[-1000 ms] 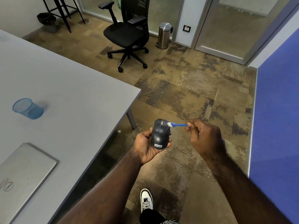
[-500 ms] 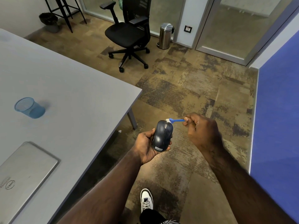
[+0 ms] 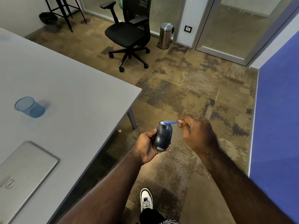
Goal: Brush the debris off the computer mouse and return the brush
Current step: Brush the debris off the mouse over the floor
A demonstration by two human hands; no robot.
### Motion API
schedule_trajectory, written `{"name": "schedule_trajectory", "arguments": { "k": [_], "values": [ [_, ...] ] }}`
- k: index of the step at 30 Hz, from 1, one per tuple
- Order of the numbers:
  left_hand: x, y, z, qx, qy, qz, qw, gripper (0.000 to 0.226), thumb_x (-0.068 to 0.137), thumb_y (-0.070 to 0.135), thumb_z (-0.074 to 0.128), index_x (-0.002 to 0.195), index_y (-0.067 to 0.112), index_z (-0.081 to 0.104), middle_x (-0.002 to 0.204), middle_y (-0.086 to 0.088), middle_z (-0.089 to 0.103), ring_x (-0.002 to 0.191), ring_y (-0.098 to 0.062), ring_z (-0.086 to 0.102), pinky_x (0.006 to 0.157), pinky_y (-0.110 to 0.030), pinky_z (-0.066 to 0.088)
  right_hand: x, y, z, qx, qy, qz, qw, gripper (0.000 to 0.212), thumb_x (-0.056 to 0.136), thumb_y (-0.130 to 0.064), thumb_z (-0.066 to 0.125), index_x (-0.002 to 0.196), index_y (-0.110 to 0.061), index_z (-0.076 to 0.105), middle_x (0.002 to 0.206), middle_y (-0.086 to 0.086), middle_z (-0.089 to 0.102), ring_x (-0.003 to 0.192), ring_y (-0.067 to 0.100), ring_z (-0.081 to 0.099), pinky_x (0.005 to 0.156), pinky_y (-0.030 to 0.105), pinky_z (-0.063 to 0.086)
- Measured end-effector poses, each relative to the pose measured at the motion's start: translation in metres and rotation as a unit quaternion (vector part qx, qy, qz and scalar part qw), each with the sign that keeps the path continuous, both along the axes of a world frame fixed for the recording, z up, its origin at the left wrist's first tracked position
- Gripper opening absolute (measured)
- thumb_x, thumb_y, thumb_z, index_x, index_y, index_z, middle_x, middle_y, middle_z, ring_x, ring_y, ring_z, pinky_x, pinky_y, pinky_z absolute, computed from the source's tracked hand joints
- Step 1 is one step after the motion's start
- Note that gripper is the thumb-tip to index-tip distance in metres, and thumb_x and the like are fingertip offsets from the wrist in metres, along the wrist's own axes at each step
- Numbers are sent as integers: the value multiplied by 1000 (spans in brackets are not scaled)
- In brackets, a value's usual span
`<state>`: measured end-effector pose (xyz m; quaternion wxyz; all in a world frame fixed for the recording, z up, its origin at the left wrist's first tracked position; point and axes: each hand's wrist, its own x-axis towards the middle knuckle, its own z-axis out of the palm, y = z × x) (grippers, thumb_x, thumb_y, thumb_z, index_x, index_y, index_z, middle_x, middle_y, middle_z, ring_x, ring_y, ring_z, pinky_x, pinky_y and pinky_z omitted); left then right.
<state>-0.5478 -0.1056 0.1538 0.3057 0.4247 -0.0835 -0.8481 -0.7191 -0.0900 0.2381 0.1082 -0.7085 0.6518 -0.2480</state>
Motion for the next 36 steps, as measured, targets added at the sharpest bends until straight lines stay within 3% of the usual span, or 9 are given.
{"name": "schedule_trajectory", "arguments": {
  "k": [8, 12, 17, 23, 25, 28, 31, 33, 36],
  "values": [
    [-1, 3, -2, 2, -9, 13, 1000, 41, 100, 28, 35, 128, 5, 55, 121, -21, 57, 89, -32, 61, 73, -42, 54, -1, 8, 2, 30, 13, 46, 998, 14, 91, -18, 58, 94, -16, 72, 83, -6, 72, 58, -8, 48, 51, 2, 26],
    [-2, 3, -1, -9, -8, 12, 1000, 37, 100, 27, 36, 119, 8, 61, 117, -17, 59, 88, -31, 60, 74, -42, 53, -1, 8, 3, 15, 4, 32, 999, 16, 92, -17, 58, 99, -13, 72, 83, -1, 73, 63, 7, 58, 53, 5, 32],
    [-3, 2, -1, -12, -6, 8, 1000, 43, 100, 29, 33, 128, 6, 55, 111, -16, 62, 84, -29, 61, 70, -39, 54, -4, 14, -1, 69, -4, 91, 993, 16, 88, -22, 56, 91, -18, 71, 73, -7, 68, 56, -3, 50, 50, 15, 41],
    [0, 2, -3, 5, 24, 32, 999, 40, 100, 30, 36, 126, 6, 55, 107, -14, 61, 84, -27, 60, 76, -42, 50, -5, 25, -8, 37, -27, 69, 997, 14, 89, -17, 58, 93, -16, 71, 76, -6, 70, 62, 9, 62, 54, 26, 53],
    [0, 1, -3, 6, 35, 42, 998, 35, 100, 28, 36, 117, 7, 58, 107, -14, 61, 86, -28, 59, 79, -44, 47, -2, 30, -10, 45, -20, 92, 995, 16, 89, -20, 55, 93, -17, 70, 76, -5, 70, 61, 10, 61, 53, 25, 52],
    [0, 2, -3, -3, 35, 40, 999, 32, 100, 25, 36, 112, 7, 59, 100, -15, 63, 81, -28, 59, 78, -43, 47, -3, 27, -10, 19, -16, 43, 999, 14, 91, -16, 58, 95, -14, 71, 76, -3, 69, 54, -3, 49, 48, 8, 35],
    [-2, 3, -2, 0, 35, 43, 998, 31, 100, 23, 36, 116, 7, 58, 99, -14, 61, 83, -28, 59, 78, -43, 49, -6, 24, -9, -8, -13, 1, 1000, 17, 92, -15, 59, 100, -10, 72, 81, 0, 72, 59, 3, 54, 52, 3, 30],
    [-2, 4, -3, -1, 29, 44, 999, 34, 100, 24, 36, 123, 7, 55, 101, -14, 61, 84, -27, 59, 75, -42, 51, -5, 27, -8, 13, -12, 42, 999, 17, 92, -17, 56, 97, -13, 72, 80, -2, 72, 58, 5, 56, 51, 6, 34],
    [1, 5, -5, 15, 37, 60, 997, 34, 99, 25, 37, 123, 8, 55, 102, -13, 61, 83, -27, 59, 74, -41, 50, -5, 33, -7, 49, -6, 111, 993, 16, 88, -18, 57, 93, -17, 72, 74, -10, 67, 54, -10, 44, 51, 4, 29]
  ]
}}
